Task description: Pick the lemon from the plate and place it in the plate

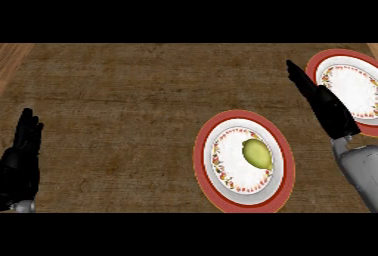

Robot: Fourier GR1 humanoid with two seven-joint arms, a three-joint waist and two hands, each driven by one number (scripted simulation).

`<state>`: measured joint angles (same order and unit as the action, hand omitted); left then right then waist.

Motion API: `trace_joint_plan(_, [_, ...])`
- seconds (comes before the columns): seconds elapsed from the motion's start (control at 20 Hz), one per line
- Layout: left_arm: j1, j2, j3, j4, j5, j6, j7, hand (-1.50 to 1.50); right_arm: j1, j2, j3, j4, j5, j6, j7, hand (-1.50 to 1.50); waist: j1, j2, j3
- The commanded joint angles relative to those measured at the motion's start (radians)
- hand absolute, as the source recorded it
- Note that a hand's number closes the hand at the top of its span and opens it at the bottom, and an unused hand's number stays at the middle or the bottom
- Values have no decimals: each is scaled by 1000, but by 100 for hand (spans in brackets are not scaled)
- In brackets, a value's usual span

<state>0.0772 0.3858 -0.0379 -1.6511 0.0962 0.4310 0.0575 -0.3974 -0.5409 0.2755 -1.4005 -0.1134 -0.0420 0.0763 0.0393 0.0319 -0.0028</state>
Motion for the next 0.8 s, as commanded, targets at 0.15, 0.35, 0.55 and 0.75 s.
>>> trace_joint_plan(0.15, [-149,48,-127,-77,-1,-188,-58,0,-60,99,119,130,-219,385,56,-150,15,7,7])
trace_joint_plan(0.35, [-204,56,-236,-105,14,-319,-76,0,-238,-27,256,79,5,537,-26,-150,37,-2,3])
trace_joint_plan(0.55, [-235,81,-212,-76,59,-383,-77,0,-327,-74,310,45,167,580,-211,-150,6,-18,4])
trace_joint_plan(0.75, [-275,82,-161,-18,106,-425,-75,0,-367,-12,368,118,349,484,-319,-150,-13,-23,3])
